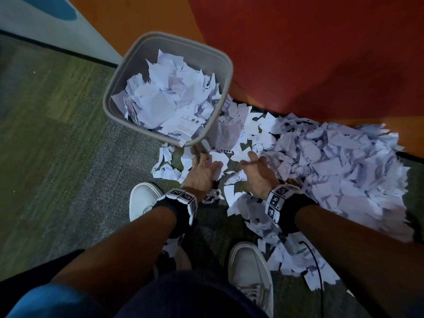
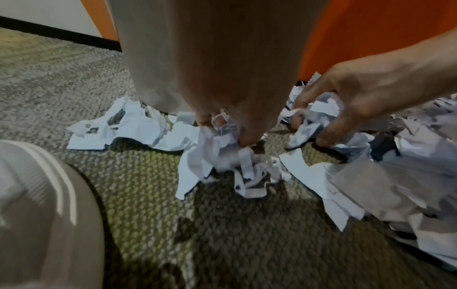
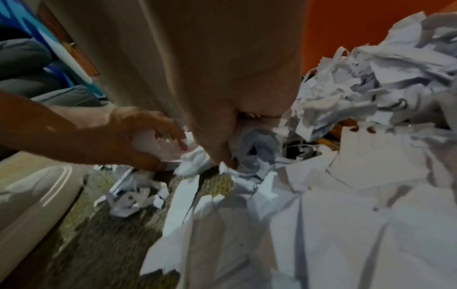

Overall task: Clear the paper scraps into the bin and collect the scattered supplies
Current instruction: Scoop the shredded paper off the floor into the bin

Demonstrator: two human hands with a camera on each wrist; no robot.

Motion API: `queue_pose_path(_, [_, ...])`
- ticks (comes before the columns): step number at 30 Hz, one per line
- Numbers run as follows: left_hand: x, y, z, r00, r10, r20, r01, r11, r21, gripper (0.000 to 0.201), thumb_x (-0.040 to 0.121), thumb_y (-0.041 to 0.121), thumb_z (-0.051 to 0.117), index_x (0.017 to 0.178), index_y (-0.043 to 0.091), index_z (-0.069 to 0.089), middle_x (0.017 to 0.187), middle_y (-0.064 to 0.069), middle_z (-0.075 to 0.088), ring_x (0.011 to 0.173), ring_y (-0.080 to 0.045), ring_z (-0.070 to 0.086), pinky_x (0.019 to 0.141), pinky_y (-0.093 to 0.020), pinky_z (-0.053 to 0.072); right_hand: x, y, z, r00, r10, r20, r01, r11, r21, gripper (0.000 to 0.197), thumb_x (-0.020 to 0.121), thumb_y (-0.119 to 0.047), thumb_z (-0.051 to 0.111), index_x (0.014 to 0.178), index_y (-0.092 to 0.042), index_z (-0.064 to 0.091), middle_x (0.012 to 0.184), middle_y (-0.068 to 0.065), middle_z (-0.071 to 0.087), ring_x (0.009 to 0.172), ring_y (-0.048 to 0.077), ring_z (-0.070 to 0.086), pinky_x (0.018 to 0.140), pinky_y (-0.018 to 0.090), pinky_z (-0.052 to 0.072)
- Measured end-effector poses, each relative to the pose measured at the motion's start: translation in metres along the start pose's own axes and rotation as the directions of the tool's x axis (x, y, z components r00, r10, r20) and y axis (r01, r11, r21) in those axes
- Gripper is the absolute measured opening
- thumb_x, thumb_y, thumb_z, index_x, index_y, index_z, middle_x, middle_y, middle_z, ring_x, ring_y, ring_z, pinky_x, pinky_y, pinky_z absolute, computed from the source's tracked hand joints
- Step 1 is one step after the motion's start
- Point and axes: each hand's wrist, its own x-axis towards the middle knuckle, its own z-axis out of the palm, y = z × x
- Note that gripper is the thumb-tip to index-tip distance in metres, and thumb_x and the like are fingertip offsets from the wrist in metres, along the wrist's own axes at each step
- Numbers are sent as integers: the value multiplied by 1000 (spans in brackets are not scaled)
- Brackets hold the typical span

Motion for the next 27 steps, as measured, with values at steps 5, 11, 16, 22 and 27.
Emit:
queue_pose_path(5, [-1,-4,-10,998,42,-35,-46,994,-98,37,89,-3,55,124,6,54,128,-18,41,117,-34,44,99,-41,45,-3,9,-19,999,42,-22,-34,961,275,31,96,-7,51,126,-4,56,127,17,54,117,36,55,96,43,47])
queue_pose_path(11, [-15,13,-46,988,78,-132,-120,930,-347,15,93,-1,57,106,4,64,117,-11,53,95,-19,55,78,-19,46,-31,11,-57,994,44,-100,26,793,608,14,82,3,69,89,-9,68,89,11,64,79,23,65,71,29,51])
queue_pose_path(16, [-37,35,-91,968,131,-212,-204,905,-374,39,92,-2,59,128,15,62,119,-1,55,102,-13,53,92,-18,44,-63,13,-101,987,20,-156,93,726,682,11,76,-16,69,85,-21,67,95,13,71,83,35,67,77,45,56])
queue_pose_path(22, [-72,55,-140,947,152,-284,-255,892,-372,16,90,0,61,101,9,70,111,-4,60,102,-16,54,91,-18,43,-98,1,-160,962,-22,-272,196,750,632,12,74,-23,69,85,-28,68,96,5,72,86,31,68,83,40,53])
queue_pose_path(27, [-107,64,-186,955,122,-270,-243,843,-479,18,92,5,59,103,14,70,100,-6,68,83,-22,66,68,-20,53,-120,-16,-209,925,-10,-380,255,757,601,15,81,-12,70,91,-24,70,105,4,73,90,31,67,74,33,52])
